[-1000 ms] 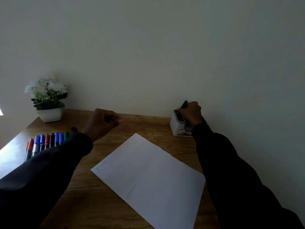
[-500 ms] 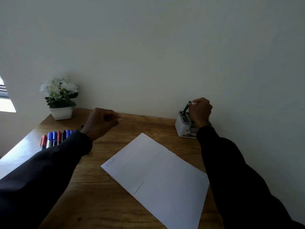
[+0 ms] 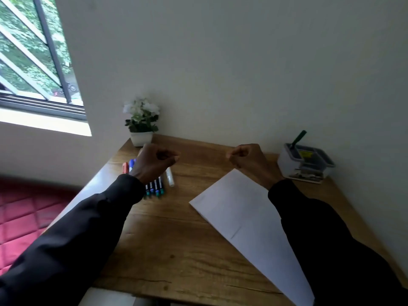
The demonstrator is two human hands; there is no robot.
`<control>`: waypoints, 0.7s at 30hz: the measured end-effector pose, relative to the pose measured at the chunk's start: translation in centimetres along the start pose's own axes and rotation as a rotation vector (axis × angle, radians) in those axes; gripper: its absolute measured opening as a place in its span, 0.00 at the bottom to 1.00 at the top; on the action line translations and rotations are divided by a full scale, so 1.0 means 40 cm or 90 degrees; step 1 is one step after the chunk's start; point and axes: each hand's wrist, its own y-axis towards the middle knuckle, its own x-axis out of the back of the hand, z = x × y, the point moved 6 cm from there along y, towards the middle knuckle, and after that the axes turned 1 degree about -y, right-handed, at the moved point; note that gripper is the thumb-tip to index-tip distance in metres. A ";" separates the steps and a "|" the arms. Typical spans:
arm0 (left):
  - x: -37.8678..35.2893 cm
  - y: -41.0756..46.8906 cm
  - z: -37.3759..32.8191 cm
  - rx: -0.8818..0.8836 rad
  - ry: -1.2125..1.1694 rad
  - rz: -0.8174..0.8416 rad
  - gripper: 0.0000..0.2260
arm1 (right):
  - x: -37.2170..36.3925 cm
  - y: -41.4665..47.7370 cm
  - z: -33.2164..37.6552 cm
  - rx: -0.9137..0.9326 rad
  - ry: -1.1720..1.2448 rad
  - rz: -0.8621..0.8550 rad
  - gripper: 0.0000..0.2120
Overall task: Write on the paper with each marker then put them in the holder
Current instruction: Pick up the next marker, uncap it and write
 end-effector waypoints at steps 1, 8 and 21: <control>0.017 -0.012 0.008 0.007 -0.007 -0.007 0.07 | -0.037 -0.008 0.012 0.004 0.001 0.030 0.01; 0.100 -0.051 0.058 0.038 -0.017 -0.026 0.06 | -0.259 -0.018 0.051 0.028 -0.124 0.140 0.05; 0.117 -0.043 0.095 0.037 -0.022 -0.027 0.08 | -0.426 -0.025 0.130 0.066 -0.405 0.113 0.09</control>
